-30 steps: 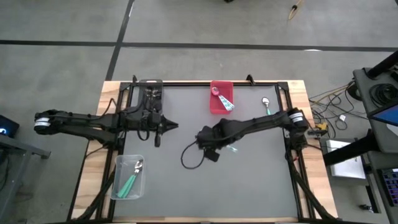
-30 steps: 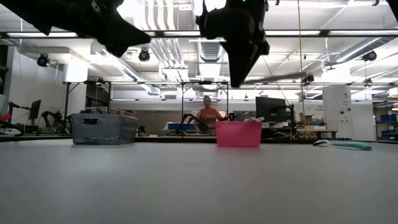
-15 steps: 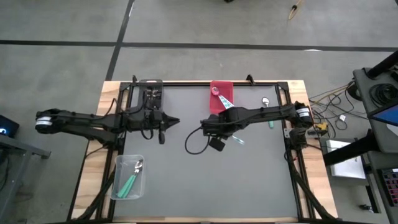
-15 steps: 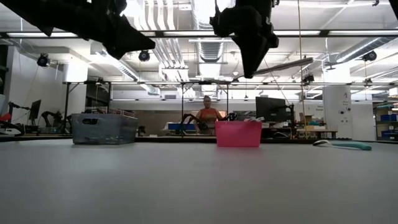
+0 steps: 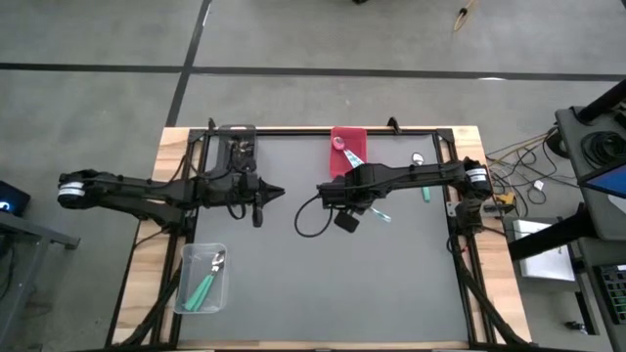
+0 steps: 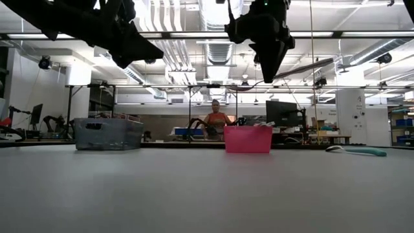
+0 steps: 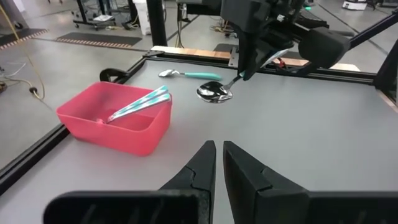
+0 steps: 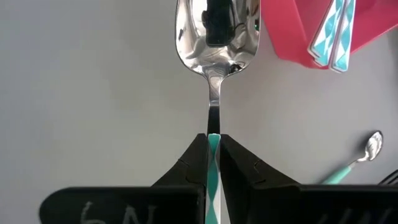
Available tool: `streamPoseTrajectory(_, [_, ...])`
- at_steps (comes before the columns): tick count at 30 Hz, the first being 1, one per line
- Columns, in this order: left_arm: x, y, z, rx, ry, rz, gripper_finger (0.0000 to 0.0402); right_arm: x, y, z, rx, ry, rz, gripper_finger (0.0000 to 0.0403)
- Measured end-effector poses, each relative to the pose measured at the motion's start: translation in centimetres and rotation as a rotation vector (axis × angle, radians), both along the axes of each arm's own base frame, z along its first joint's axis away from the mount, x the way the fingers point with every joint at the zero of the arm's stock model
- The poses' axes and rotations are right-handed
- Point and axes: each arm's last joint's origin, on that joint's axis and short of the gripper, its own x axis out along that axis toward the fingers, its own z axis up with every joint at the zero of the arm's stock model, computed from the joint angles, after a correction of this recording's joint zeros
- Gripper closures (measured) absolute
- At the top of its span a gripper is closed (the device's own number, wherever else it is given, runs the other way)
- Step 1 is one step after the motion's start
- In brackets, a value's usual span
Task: Sort silverware by color (type)
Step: Put the white green spoon into the red bin
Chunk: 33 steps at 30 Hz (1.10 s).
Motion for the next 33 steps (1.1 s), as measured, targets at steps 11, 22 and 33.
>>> streamPoseTrajectory(11, [0.1, 0.1, 0.4, 0.091, -0.025, 0.011, 0.0388, -0.5, -2.3, 1.6, -0.002, 0.006, -0.079, 0.0390])
streamPoseTrajectory(22, [0.0, 1.0, 1.3, 0.282, -0.051, 0.209, 0.0388, -1.6, -10.3, 4.3, -0.012, -0.060, -0.151, 0.0390])
streamPoseTrajectory(33, [-0.7, 4.0, 2.5, 0.415, -0.089, 0.405, 0.0388, -2.8, -17.5, 2.4, 0.107, -0.056, -0.276, 0.0390])
